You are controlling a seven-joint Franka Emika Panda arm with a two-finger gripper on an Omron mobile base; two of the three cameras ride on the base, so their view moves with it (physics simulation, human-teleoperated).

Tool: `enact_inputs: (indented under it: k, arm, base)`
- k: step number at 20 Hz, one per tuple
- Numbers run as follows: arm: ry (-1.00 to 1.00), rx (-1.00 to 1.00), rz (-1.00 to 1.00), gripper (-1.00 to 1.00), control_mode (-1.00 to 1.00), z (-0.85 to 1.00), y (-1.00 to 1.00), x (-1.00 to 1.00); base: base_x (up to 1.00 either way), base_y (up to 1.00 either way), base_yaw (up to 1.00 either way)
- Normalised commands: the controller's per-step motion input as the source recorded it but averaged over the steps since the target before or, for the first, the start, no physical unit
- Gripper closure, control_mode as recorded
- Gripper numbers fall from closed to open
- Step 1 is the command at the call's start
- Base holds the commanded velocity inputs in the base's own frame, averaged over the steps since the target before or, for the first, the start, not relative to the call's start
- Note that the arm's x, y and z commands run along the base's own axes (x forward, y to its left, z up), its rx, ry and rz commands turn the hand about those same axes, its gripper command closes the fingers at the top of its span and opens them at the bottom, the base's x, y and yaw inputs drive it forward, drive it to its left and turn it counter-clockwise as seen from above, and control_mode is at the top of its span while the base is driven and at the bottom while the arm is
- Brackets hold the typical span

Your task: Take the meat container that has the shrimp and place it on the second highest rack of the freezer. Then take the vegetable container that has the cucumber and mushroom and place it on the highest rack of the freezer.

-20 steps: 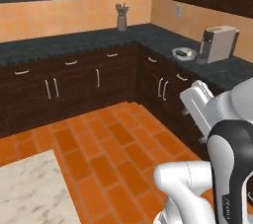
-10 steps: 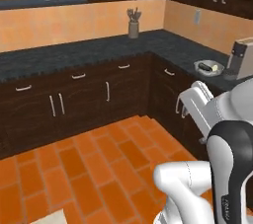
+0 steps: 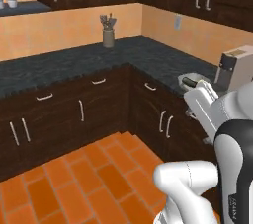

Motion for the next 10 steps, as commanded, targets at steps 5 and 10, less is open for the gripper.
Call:
enact_inputs:
  k: [5,10]
  arm:
    - [0.0,0.0,0.0,-1.0,1.0,0.0,0.0,0.0]
    - [0.0,0.0,0.0,-1.0,1.0,0.0,0.0,0.0]
  base:
    - [0.87,0.12,-0.48]
    - [0.68,0.15,-0.54]
